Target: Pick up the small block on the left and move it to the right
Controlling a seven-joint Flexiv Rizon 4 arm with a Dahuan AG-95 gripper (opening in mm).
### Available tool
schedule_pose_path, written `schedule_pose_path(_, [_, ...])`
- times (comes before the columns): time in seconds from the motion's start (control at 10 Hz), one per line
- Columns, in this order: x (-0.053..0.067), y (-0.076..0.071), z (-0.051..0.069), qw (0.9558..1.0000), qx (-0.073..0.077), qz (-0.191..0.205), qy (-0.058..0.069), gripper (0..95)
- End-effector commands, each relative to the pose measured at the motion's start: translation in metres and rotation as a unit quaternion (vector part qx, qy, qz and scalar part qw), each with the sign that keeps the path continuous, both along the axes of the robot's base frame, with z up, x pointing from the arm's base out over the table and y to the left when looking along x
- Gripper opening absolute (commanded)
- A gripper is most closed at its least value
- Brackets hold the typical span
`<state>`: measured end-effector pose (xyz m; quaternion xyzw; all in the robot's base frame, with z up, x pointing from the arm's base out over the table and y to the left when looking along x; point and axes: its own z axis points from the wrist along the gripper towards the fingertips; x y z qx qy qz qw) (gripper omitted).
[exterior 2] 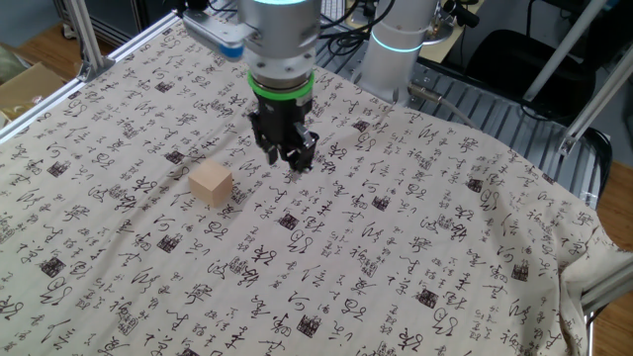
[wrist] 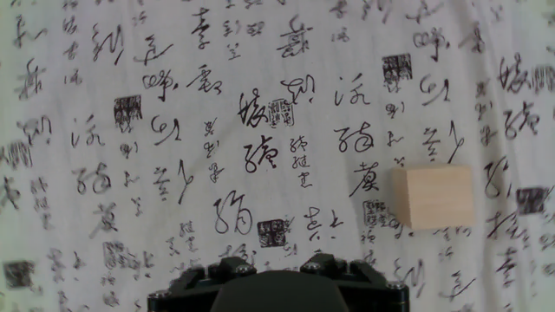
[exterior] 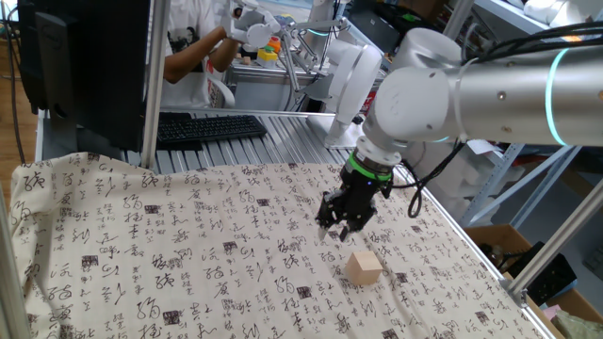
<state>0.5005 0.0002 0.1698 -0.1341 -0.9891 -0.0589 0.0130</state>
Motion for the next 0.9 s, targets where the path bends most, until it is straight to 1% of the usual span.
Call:
schedule_pose_path(0.1, [-0.0002, 0.0004, -0.0004, 0.9994, 0.009, -0.032, 0.006, 0.0])
schedule_pose_path(0.5, [-0.0002, 0.0003, -0.0005, 0.9995, -0.002, -0.032, 0.009, 0.0])
schedule_pose_path(0.7, [0.0023, -0.0012, -0.0026, 0.9995, -0.013, -0.027, 0.01, 0.0])
schedule_pose_path(0.9, [0.0052, -0.0047, -0.0075, 0.9995, -0.023, -0.019, 0.008, 0.0])
